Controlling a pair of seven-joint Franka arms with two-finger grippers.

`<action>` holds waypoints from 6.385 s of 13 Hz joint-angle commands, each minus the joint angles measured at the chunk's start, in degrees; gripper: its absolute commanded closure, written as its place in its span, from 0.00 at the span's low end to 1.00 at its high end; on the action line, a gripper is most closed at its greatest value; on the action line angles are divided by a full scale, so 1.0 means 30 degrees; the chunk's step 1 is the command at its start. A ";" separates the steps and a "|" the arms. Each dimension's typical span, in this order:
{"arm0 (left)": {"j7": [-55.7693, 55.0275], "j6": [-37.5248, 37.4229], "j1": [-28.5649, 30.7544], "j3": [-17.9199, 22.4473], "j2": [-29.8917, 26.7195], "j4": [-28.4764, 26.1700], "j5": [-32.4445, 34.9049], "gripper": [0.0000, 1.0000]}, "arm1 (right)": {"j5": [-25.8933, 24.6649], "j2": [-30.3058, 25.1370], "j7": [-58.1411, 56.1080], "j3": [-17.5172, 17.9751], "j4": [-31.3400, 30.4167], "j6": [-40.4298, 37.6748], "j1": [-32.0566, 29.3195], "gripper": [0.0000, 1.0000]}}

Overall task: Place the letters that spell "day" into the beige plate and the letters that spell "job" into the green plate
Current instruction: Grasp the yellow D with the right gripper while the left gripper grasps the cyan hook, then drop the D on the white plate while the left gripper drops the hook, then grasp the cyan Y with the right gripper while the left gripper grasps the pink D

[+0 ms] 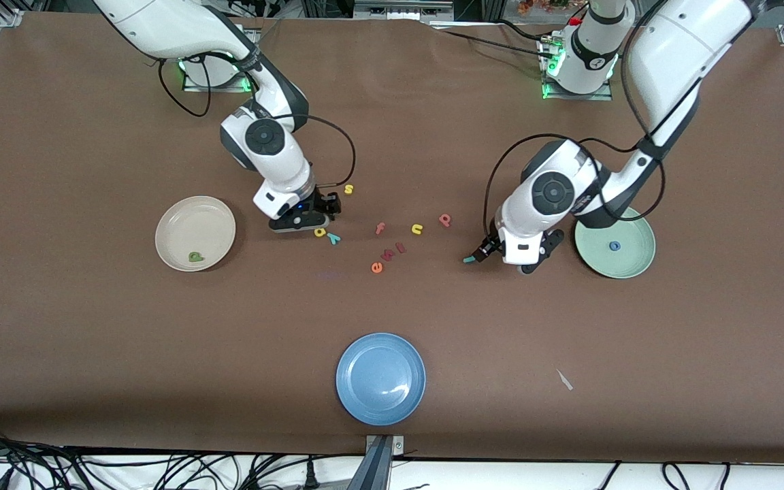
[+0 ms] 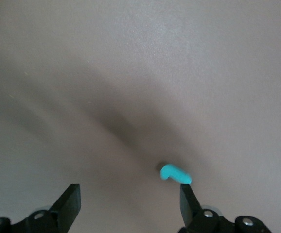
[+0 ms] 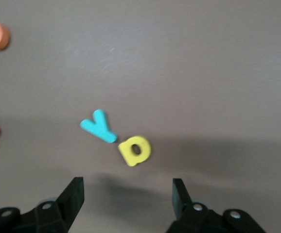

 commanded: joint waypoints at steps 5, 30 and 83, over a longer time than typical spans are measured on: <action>-0.5951 0.0148 -0.3162 0.2825 0.2028 0.3368 0.1395 0.10 | -0.3299 0.0760 -0.2375 -0.0143 0.0185 0.1257 0.0095 0.18; -0.5053 -0.0551 -0.3575 0.2709 0.2296 0.3342 0.1543 0.87 | -0.4676 0.1905 -0.4106 -0.1373 0.0479 0.2754 0.0066 0.44; -0.7068 0.1378 -0.2547 -0.1071 0.1854 -0.0761 0.3387 0.22 | -0.2096 0.3311 0.7349 -0.0847 0.5048 -0.2988 0.1501 0.23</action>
